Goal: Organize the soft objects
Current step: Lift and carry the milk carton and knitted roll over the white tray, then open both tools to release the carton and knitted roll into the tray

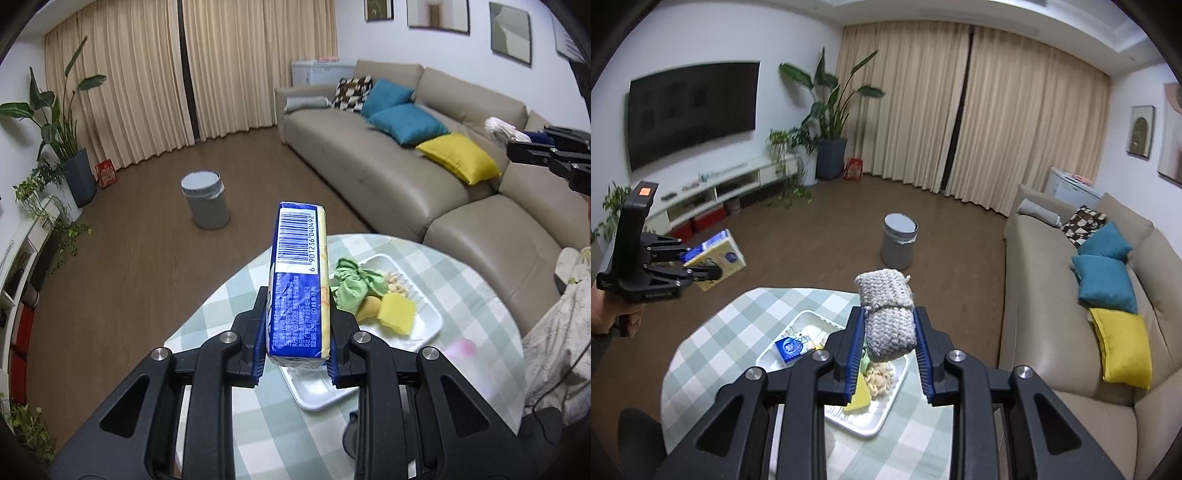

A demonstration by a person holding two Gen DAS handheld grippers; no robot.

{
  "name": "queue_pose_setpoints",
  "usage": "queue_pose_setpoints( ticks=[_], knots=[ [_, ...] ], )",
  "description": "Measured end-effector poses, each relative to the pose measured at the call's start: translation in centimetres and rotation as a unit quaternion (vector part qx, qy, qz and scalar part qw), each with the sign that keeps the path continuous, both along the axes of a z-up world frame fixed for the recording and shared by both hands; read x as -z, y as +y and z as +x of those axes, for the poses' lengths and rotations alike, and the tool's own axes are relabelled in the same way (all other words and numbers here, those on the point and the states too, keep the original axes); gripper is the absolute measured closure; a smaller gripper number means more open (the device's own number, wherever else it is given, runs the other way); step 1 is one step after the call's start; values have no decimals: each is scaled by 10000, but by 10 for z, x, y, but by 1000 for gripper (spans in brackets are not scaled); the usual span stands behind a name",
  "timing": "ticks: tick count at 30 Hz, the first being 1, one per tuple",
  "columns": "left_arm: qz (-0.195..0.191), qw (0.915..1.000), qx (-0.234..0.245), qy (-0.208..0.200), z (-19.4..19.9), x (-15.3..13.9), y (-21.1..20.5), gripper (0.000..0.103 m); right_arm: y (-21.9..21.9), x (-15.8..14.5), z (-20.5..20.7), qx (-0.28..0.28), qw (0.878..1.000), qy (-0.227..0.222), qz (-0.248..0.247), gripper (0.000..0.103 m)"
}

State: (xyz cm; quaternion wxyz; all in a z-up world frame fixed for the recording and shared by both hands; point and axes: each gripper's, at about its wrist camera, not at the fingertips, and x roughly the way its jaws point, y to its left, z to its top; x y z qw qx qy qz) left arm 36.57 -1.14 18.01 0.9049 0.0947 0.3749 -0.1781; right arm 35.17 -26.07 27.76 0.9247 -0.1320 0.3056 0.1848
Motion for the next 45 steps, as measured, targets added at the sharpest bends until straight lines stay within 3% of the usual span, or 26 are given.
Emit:
queue_pose_setpoints(
  ticks=[5,11,19,31,45],
  knots=[
    [196,9988,104,426,29,41,-17,80,31,39,52,-194,9985,491,-105,74],
    [444,9946,279,897,55,89,-34,80,65,115,96,-533,9887,1352,-357,74],
    [431,9929,345,1051,83,109,-38,80,99,199,112,-946,9650,2239,-985,74],
    [579,9881,696,1242,102,134,-65,80,117,253,119,-1392,9366,2904,-1382,74],
    [346,9833,816,1590,99,160,-82,80,109,272,117,-1586,9231,3184,-1463,74]
  ],
)
